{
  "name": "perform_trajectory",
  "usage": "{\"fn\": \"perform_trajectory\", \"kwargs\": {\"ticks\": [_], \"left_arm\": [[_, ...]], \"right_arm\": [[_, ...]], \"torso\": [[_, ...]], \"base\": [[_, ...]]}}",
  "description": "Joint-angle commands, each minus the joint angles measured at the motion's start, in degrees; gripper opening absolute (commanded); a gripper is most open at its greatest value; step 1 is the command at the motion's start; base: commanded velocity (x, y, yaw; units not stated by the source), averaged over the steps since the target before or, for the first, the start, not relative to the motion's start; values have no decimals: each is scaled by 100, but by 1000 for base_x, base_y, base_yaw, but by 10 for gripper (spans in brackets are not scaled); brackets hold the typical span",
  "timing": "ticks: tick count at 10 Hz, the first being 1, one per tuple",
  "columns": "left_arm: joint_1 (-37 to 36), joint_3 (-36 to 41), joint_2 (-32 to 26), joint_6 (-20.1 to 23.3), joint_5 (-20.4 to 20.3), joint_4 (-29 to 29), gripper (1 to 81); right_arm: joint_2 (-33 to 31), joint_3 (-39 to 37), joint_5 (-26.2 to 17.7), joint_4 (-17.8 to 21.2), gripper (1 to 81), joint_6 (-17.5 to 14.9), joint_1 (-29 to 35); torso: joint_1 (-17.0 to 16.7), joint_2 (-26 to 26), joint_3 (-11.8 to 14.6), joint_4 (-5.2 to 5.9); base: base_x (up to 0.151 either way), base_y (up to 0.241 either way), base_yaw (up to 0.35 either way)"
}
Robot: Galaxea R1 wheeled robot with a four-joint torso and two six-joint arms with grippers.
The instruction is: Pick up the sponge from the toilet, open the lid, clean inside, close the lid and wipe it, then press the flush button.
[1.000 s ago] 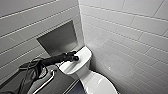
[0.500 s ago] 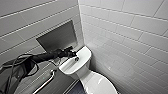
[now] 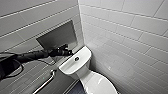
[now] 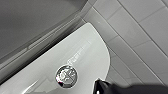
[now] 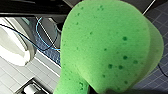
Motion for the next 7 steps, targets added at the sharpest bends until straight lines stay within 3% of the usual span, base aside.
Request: {"fn": "perform_trajectory", "kwargs": {"ticks": [1,5,7], "left_arm": [[-522,1699,-1589,79,137,17,10],[751,3095,-2801,255,111,245,10],[1813,3404,-3040,246,49,728,10]], "right_arm": [[35,-12,-141,-100,10,-13,-121],[9,-38,-141,-74,10,-4,-42],[17,-12,-141,-91,10,-4,63]], "torso": [[0,0,0,0],[0,0,0,0],[0,0,0,0]], "base": [[0,0,0],[0,0,0],[0,0,0]]}}
